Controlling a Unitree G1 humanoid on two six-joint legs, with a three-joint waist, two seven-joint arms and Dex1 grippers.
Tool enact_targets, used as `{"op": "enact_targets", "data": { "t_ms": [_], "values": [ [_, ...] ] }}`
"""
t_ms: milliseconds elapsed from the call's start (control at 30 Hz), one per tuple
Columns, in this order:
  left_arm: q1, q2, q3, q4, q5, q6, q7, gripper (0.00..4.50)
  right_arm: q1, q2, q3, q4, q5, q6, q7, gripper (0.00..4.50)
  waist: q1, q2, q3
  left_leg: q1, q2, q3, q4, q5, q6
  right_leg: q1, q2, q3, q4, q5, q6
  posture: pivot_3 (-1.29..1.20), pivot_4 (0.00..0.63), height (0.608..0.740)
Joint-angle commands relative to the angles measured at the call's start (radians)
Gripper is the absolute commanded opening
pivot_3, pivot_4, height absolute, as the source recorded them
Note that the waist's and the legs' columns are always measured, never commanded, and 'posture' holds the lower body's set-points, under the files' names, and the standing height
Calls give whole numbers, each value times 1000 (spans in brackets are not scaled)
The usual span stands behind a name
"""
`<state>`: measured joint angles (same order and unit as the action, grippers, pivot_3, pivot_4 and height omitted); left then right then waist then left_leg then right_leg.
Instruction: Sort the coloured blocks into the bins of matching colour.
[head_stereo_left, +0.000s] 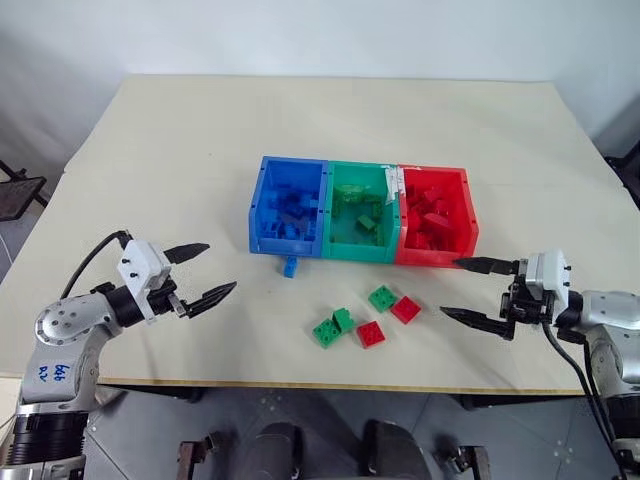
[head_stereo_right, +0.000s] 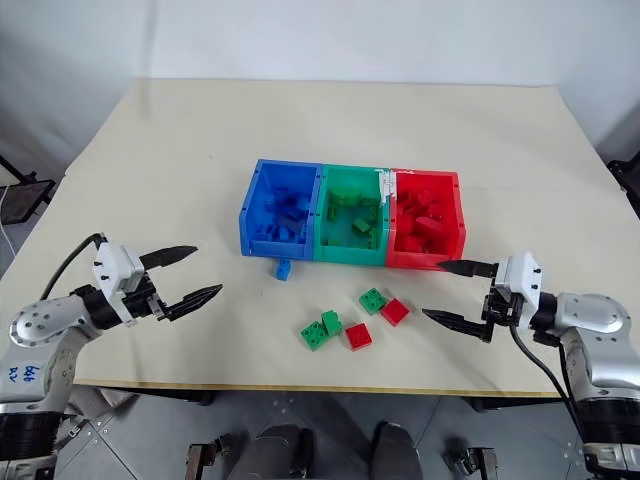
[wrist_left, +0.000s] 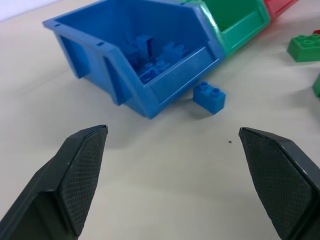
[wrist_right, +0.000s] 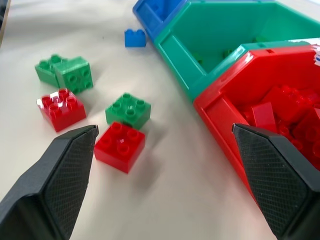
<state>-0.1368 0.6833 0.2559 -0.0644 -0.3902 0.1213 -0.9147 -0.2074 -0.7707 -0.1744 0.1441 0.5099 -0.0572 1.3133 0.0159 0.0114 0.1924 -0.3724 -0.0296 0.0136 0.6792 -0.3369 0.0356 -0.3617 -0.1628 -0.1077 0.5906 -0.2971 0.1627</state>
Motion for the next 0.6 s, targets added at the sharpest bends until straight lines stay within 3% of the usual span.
{"op": "enact_targets", "data": {
  "t_ms": [33,333,467,600],
  "values": [
    [-14,14,-8,-32,-9,-4,-15,4472,24,-10,-62,-37,28,0,-9,4500,3,0,0,0,0,0,0,0,0,0,0,0,0,0,0,0,150,740],
    [-56,12,-191,-205,-23,45,-133,4472,109,-116,-169,99,-24,-135,89,4500,9,0,0,0,-2,-1,0,-1,1,1,-1,-1,-1,0,0,0,150,740],
    [-52,-9,-240,-256,-46,74,-138,4472,85,-123,-120,128,-41,-149,143,4500,0,0,0,1,0,1,-1,-1,0,1,0,0,-2,0,0,0,150,740],
    [-19,4,-210,-242,-44,67,-136,4472,36,-102,-31,59,-29,-65,165,4500,-12,0,0,2,4,3,0,0,0,1,2,0,-1,0,0,0,150,740]
  ]
}}
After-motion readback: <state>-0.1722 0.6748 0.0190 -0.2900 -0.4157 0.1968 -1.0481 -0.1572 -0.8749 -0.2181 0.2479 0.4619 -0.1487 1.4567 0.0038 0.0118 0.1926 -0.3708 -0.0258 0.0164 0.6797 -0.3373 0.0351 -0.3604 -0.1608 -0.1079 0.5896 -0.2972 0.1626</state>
